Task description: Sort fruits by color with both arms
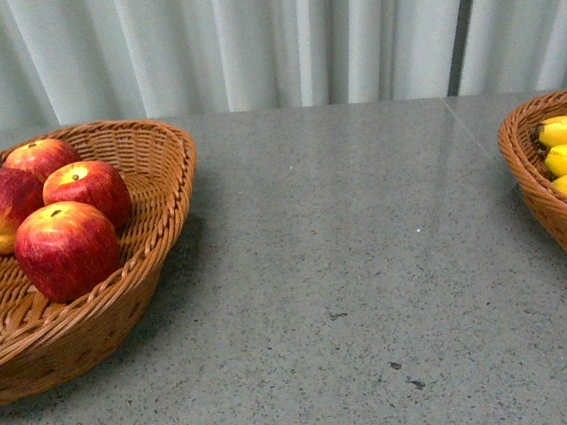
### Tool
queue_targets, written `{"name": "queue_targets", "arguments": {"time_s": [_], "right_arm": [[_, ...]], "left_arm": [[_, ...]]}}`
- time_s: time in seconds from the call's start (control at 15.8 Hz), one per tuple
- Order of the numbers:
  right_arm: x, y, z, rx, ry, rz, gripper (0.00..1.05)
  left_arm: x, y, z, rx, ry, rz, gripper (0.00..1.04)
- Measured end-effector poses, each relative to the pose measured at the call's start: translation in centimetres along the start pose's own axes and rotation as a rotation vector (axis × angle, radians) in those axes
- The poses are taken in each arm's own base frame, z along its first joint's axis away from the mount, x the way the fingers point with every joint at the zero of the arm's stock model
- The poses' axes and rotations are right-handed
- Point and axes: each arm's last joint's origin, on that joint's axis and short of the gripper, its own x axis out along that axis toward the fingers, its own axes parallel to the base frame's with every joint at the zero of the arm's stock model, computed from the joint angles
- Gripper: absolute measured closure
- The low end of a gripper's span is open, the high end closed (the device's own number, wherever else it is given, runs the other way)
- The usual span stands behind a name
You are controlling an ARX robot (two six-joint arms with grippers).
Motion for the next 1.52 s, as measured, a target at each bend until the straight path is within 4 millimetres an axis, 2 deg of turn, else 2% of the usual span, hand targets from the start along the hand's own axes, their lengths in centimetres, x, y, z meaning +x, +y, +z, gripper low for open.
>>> {"name": "queue_targets", "arguments": {"time_s": [0.06,0.25,0.38,0.44,0.57,1.08,1.14,1.21,1.27,1.33,1.4,1.52], "right_arm": [[-0.1,0.6,-0.6,0.001,0.013,0.042,1.03],[-0.3,0.4,-1.2,0.002,0.016,0.012,1.03],[-1.4,0.4,-2.0,0.002,0.034,0.014,1.03],[-1.5,0.4,-1.7,0.002,0.005,0.013,1.03],[-1.4,0.4,-2.5,0.002,0.022,0.012,1.03],[-1.5,0.4,-2.4,0.002,0.010,0.012,1.03],[-1.5,0.4,-2.4,0.002,0.010,0.012,0.95],[-1.5,0.4,-2.4,0.002,0.010,0.012,0.71],[-1.5,0.4,-2.4,0.002,0.010,0.012,0.34],[-1.5,0.4,-2.4,0.002,0.010,0.012,0.12],[-1.5,0.4,-2.4,0.002,0.010,0.012,0.05],[-1.5,0.4,-2.4,0.002,0.010,0.012,0.08]], "left_arm": [[0.0,0.0,0.0,0.000,0.000,-0.001,0.07],[0.0,0.0,0.0,0.000,0.000,0.000,0.07],[0.0,0.0,0.0,0.000,0.000,0.001,0.07],[0.0,0.0,0.0,0.000,-0.001,0.000,0.07],[0.0,0.0,0.0,0.000,-0.002,-0.001,0.07],[0.0,0.0,0.0,0.000,0.000,0.000,0.07],[0.0,0.0,0.0,0.000,0.000,0.000,0.07],[0.0,0.0,0.0,0.000,0.000,0.000,0.07],[0.0,0.0,0.0,0.000,0.000,0.000,0.07],[0.0,0.0,0.0,0.000,-0.001,0.000,0.07],[0.0,0.0,0.0,0.000,0.000,0.000,0.07],[0.0,0.0,0.0,0.000,0.000,0.000,0.07]]}}
